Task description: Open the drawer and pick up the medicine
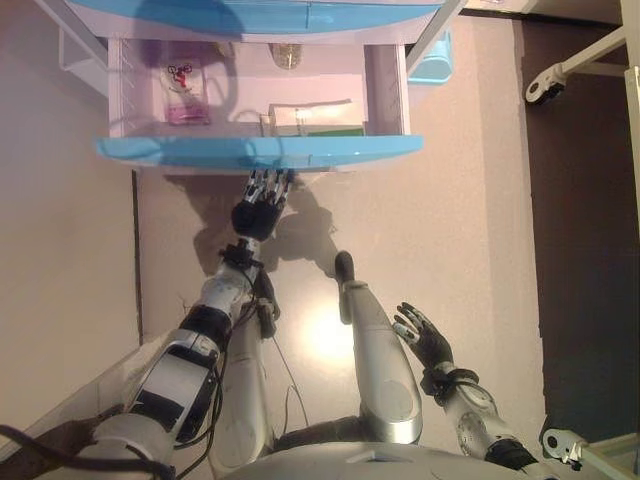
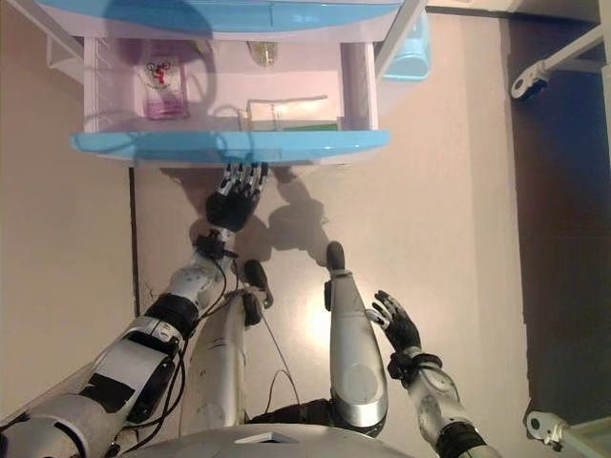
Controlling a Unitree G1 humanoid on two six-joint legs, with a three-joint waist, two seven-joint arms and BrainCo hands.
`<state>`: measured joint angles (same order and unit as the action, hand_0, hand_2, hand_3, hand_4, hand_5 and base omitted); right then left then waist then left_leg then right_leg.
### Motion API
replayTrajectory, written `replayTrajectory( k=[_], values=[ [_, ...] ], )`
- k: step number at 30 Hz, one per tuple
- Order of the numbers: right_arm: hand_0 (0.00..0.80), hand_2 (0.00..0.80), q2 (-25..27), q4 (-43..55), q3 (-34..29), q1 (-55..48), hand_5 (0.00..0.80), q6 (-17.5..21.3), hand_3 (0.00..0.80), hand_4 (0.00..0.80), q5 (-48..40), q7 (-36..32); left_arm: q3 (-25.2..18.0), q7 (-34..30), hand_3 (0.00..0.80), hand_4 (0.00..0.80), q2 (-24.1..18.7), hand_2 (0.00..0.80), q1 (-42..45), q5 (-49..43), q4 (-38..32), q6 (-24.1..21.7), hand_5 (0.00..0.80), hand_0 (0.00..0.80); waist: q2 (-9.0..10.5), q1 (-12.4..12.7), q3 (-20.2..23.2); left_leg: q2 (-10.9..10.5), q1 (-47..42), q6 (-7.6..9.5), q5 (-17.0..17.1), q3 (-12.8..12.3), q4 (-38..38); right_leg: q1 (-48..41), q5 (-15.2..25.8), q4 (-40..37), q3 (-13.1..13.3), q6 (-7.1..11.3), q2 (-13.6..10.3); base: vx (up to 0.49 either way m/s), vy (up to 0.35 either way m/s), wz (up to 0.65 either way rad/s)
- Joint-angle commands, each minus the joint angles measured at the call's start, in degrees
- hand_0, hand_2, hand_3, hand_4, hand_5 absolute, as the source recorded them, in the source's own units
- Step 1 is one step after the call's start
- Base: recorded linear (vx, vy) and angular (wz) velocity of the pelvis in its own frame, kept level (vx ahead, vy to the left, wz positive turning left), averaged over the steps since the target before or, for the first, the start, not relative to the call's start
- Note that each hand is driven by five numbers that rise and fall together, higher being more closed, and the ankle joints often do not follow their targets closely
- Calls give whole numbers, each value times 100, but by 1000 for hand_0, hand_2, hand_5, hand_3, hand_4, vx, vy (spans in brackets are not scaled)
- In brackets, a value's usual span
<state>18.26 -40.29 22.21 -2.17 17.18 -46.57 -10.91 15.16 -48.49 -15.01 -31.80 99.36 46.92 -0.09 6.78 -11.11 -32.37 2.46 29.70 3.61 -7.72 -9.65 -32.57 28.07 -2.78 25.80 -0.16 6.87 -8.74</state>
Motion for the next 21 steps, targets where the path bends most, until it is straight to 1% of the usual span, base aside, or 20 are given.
replayTrajectory(
  k=[1, 5, 10, 14, 17, 21],
  values=[
    [0, 0, -101, 410, -213, -428, 0, 35, 0, 0, 75, -62, -388, -1761, 800, 800, 85, 800, -229, -184, -977, 147, 800, 800, 7, 333, 260, -39, -520, 30, -108, 186, 699, 79, 315, 547, -375, -148, 270, -20, -40, 4],
    [0, 0, -135, 468, -264, -489, 0, 18, 0, 0, 99, -93, -285, -1955, 800, 800, 207, 800, 208, -512, -1058, 94, 800, 800, 26, 423, 259, -32, -533, 40, -97, 221, 717, 47, 300, 586, -442, -140, 282, -11, -25, 0],
    [0, 0, -145, 587, -300, -603, 0, 17, 0, 0, 177, -122, -270, -2113, 800, 800, 290, 800, 874, -853, -966, 57, 800, 800, 19, 533, 258, -11, -576, 29, -47, 254, 788, -6, 282, 600, -523, -131, 270, -6, -17, 6],
    [0, 0, -99, 723, -388, -755, 0, -10, 0, 0, 253, -132, -365, -2463, 800, 800, 315, 800, 1502, -1010, -921, 58, 800, 800, -48, 627, 257, -20, -588, 17, -8, 282, 828, -24, 196, 655, -602, -151, 241, -2, 0, 2],
    [0, 0, -71, 756, -468, -845, 0, -17, 0, 0, 335, -173, -484, -2785, 800, 800, 294, 800, 1931, -988, -898, 158, 800, 800, -125, 722, 257, -38, -572, 16, 12, 334, 826, -5, 90, 774, -664, -200, 212, -5, 2, 1],
    [0, 0, -47, 784, -501, -862, 0, -3, 0, 0, 417, -182, -583, -2955, 800, 800, 319, 800, 2309, -891, -873, 294, 800, 800, -166, 859, 257, -51, -532, 11, 21, 407, 766, 9, -47, 978, -773, -263, 160, -29, -2, 13]
  ],
)
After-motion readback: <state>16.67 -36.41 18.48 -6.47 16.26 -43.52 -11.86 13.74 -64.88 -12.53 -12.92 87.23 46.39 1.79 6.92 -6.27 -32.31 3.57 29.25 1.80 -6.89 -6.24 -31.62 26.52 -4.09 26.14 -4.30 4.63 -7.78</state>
